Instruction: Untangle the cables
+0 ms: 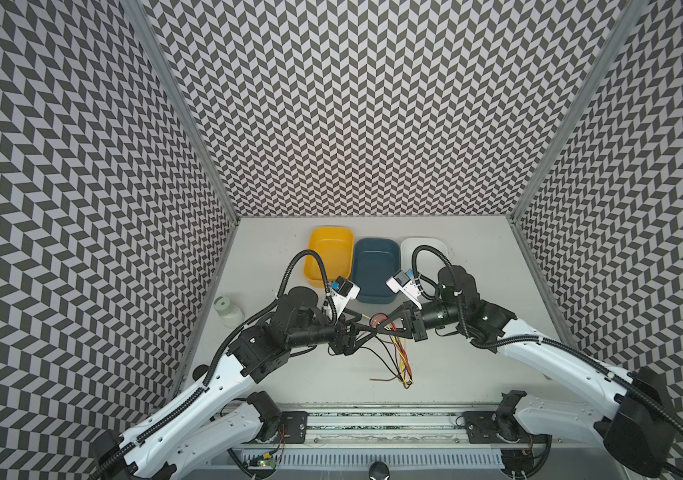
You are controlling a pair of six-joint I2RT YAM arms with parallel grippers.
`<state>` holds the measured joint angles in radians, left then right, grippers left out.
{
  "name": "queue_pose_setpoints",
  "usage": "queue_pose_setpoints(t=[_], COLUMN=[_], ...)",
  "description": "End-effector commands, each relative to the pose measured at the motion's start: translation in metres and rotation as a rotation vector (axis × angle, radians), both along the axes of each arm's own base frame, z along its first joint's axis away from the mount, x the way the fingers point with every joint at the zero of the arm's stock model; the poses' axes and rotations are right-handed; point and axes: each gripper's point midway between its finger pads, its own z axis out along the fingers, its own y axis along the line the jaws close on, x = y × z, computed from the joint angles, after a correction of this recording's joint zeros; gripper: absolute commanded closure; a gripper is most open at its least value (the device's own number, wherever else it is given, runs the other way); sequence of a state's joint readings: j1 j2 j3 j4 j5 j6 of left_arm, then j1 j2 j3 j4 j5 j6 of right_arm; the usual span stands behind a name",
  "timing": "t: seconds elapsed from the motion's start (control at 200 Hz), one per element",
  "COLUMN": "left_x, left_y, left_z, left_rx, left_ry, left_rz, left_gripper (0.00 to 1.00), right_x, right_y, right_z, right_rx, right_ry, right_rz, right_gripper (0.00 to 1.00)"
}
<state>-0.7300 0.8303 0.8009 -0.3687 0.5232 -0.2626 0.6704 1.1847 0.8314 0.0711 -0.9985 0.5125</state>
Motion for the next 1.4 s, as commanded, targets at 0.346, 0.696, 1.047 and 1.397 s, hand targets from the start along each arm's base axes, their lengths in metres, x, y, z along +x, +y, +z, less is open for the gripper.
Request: queue_pose_setpoints(t=[0.346, 0.696, 1.047, 1.397], left_x=[0.002, 0.006, 0.001, -0.002], left_y=[-0.005, -0.002, -0.006, -0.002], left_z=[0.005, 0.004, -0.007, -0.009], left_rx=[-0.026, -0.016, 0.032, 0.049], left_ry=[0.004, 0.003, 0.041, 0.028], left_rz=[-0.022, 0.009, -0.045, -0.045], left_gripper=[0.65, 0.7, 0.64, 1.0], right_x=[-0.021, -0.026, -0.031, -0.029], right_y=[0.007, 0.007, 0.006, 0.009], right_z=[0.001, 0.0, 0.009, 0.008], right_rx=[0.02, 0.021, 0.032, 0.026], right_ry=[-0.067, -0.071, -0.088, -0.082], right_rz=[0.142, 0.164, 0.184, 0.187], right_gripper=[1.0, 1.0, 1.0, 1.0])
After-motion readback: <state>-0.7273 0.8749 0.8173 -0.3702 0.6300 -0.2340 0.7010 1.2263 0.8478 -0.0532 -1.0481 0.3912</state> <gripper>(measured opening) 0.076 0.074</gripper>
